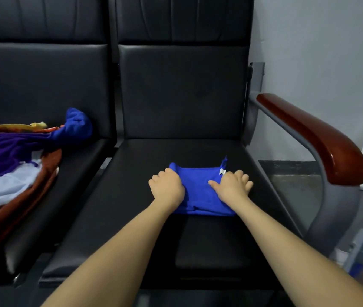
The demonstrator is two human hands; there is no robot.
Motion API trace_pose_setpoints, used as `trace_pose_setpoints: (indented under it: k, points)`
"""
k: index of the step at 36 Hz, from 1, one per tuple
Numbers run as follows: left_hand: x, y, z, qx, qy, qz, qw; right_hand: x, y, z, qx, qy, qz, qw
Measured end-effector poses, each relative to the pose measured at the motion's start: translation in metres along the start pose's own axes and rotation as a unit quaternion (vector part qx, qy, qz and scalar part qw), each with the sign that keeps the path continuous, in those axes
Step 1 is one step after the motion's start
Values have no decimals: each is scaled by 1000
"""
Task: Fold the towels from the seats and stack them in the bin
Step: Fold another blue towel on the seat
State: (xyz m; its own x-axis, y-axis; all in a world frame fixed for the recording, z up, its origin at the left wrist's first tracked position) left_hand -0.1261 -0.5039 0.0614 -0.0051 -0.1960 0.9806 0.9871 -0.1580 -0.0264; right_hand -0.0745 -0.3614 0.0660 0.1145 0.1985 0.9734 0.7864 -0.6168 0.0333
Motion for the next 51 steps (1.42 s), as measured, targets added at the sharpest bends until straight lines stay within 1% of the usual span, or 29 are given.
trace_pose_setpoints:
  k: [3,5,7,9,14,17,20,26,30,34,35,36,38,41,44,47,51]
  points:
    - [5,3,3,-12,15,22,1000,2,9,-3,63,3,46,997]
    - [8,5,5,-21,37,25,999,5,15,-4,99,-13,59,993]
    - [11,6,6,-37,44,37,998,10,22,-6,109,-60,56,991]
    - [16,6,8,-62,34,68,995,19,27,-8,117,-68,87,987]
    - [41,3,19,-105,31,154,982,50,30,-1,142,-11,183,973]
    - [56,5,29,-122,35,190,974,72,29,6,151,28,221,963]
    - [70,11,50,-153,42,218,963,96,32,17,142,75,251,955]
    - [100,27,114,-224,48,244,942,141,37,64,85,66,301,948]
    - [114,45,172,-283,43,248,925,171,42,118,42,11,330,943]
    - [112,70,229,-345,37,242,906,187,48,178,-18,-39,368,929]
    - [111,74,238,-356,35,250,900,188,48,188,-33,-44,372,926]
    - [106,86,262,-378,37,250,891,191,52,212,-57,-43,377,923]
    - [102,101,284,-401,37,241,883,189,54,236,-78,-48,376,922]
    - [84,132,333,-450,35,225,863,186,59,288,-115,-53,363,923]
    - [58,155,372,-479,31,205,853,176,58,334,-139,-56,362,920]
    - [20,174,410,-501,25,174,847,161,58,382,-176,-51,344,921]
    - [-35,196,440,-518,29,107,848,130,63,432,-209,-50,311,926]
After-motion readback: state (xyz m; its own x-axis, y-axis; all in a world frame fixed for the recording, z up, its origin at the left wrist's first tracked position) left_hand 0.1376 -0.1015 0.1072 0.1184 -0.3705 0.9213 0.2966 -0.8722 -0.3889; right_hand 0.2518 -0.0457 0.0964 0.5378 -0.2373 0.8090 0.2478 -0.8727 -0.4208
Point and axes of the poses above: each hand's wrist, its own y-axis away from the middle knuckle, its own x-axis out of the back of the hand, z = x × y, the point moved 1 cm from there along -y, towards the middle knuckle, and after that the axes turned 2 degrees about -z, right-handed, at the moved point
